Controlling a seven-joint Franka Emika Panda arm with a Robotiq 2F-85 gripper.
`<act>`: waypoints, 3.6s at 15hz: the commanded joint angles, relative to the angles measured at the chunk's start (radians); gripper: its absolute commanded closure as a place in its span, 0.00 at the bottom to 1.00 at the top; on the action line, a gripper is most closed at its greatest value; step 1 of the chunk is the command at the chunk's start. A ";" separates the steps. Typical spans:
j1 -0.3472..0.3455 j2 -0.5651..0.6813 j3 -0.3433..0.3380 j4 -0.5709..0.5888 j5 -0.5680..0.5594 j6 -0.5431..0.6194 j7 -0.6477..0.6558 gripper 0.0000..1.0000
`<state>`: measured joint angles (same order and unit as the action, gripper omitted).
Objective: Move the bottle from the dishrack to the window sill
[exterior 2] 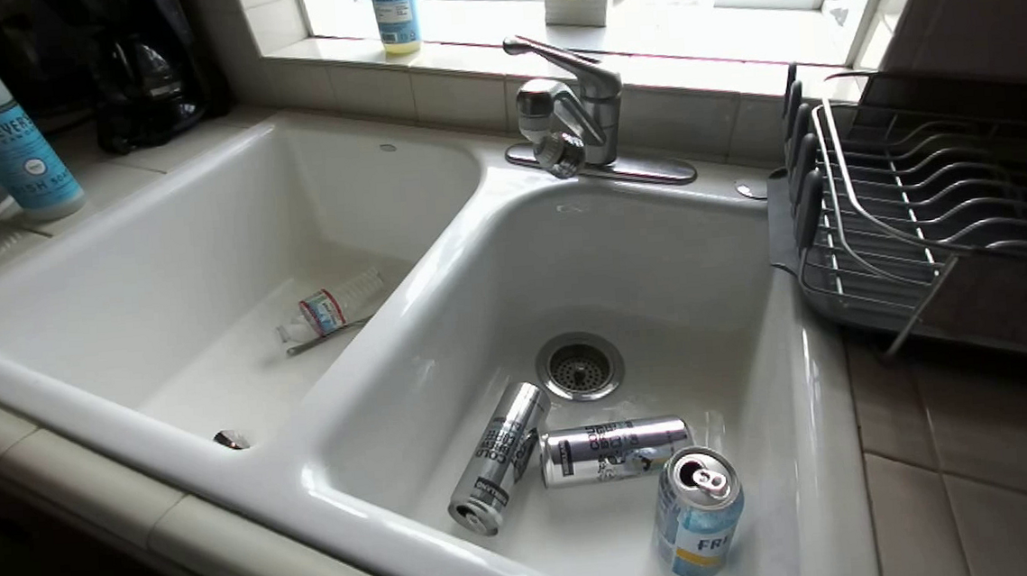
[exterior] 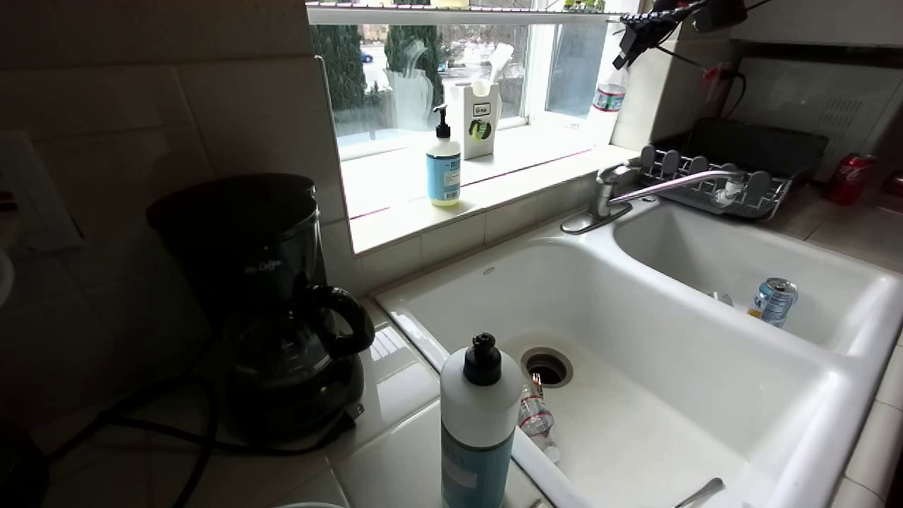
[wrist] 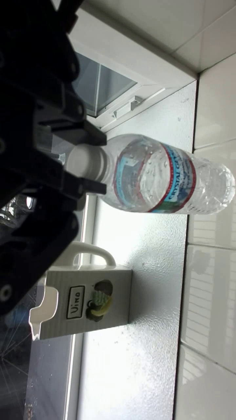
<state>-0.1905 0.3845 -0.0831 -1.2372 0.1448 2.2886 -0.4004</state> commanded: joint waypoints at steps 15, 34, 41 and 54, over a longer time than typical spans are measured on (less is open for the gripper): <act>-0.047 0.121 0.035 0.152 0.032 -0.118 -0.074 0.92; -0.050 0.156 0.044 0.194 0.035 -0.136 -0.074 0.63; -0.053 0.146 0.043 0.199 0.035 -0.134 -0.073 0.01; -0.044 -0.117 0.028 0.106 -0.013 -0.487 -0.099 0.00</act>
<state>-0.2352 0.3764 -0.0557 -1.0529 0.1500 1.9114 -0.4575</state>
